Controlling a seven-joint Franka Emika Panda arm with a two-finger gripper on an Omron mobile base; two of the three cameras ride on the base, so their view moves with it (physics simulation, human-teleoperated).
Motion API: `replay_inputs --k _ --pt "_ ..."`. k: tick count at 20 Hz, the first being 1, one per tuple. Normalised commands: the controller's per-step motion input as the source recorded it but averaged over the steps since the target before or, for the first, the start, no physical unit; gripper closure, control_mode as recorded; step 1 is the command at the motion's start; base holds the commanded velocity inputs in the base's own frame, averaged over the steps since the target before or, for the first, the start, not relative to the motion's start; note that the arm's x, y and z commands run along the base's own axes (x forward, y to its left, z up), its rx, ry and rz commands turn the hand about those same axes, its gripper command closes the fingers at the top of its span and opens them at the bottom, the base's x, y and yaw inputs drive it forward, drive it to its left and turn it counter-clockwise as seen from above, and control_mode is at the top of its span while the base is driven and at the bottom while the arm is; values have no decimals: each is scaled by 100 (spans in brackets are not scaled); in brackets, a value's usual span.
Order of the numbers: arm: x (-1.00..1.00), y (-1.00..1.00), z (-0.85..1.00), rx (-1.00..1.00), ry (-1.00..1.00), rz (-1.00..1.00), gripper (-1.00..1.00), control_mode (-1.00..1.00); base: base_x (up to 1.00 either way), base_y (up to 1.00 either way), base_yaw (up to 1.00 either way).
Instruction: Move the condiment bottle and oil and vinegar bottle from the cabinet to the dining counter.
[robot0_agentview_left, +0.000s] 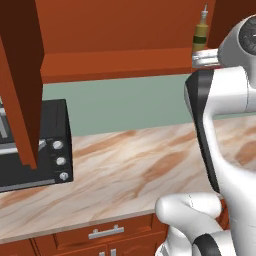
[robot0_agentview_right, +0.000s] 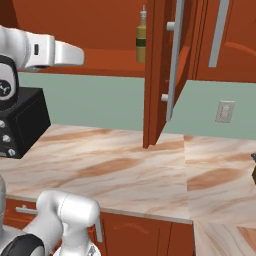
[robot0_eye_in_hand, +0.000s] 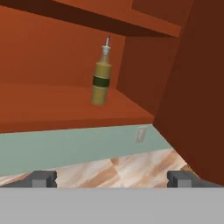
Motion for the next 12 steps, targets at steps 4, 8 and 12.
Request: replay_inputs --k 4,8,12 --pt "34 -14 1 0 -2 -2 -100 -100 0 0 0" --pt "33 -15 -13 9 -21 0 -100 -100 0 0 0" --pt "44 -14 -9 13 -8 0 -100 -100 0 0 0"
